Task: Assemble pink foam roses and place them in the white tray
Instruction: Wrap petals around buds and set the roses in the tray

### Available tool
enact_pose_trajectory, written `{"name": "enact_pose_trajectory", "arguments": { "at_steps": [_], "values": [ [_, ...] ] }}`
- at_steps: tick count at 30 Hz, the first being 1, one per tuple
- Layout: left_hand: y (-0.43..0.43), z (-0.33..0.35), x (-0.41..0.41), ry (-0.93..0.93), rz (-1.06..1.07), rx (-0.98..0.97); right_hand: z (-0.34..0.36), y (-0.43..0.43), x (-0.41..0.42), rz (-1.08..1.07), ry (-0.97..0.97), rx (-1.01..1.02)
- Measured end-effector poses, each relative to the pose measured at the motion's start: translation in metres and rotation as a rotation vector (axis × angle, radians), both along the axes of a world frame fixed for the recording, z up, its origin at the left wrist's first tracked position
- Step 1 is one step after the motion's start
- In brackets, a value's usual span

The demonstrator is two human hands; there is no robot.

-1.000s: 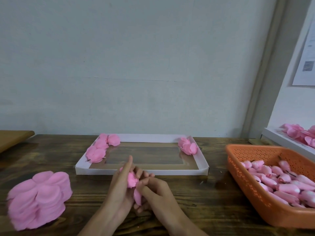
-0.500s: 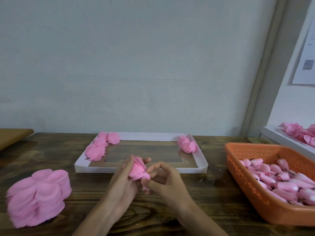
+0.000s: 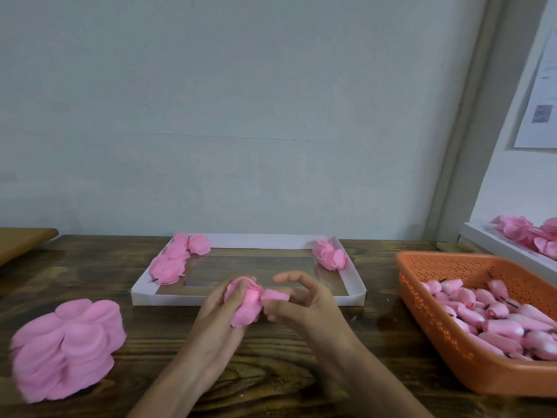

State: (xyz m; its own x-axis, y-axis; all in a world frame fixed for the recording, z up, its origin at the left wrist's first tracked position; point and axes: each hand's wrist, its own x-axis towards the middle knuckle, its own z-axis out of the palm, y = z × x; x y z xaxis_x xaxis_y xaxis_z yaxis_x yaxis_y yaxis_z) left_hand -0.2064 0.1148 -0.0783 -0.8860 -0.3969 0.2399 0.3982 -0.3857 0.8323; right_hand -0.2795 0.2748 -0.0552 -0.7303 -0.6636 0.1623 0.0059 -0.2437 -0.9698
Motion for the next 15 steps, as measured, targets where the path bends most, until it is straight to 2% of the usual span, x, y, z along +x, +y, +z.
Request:
{"name": "enact_pose_trajectory", "arguments": {
  "at_steps": [5, 8, 11, 15],
  "values": [
    [0.0007, -0.002, -0.0002, -0.013, 0.007, -0.003, 0.0048, -0.0011, 0.0008, 0.033, -0.165, -0.105],
    [0.0015, -0.0016, 0.001, -0.055, 0.023, -0.034, 0.0086, 0.0006, -0.0005, 0.057, -0.17, -0.087],
    [0.0027, -0.0021, 0.0, -0.074, 0.026, 0.0, 0.0082, 0.0026, -0.0006, 0.049, 0.012, -0.024],
    [0.0048, -0.0006, 0.0016, -0.072, -0.039, -0.083, 0.0031, -0.0001, -0.0006, -0.008, 0.278, 0.049]
  ]
}}
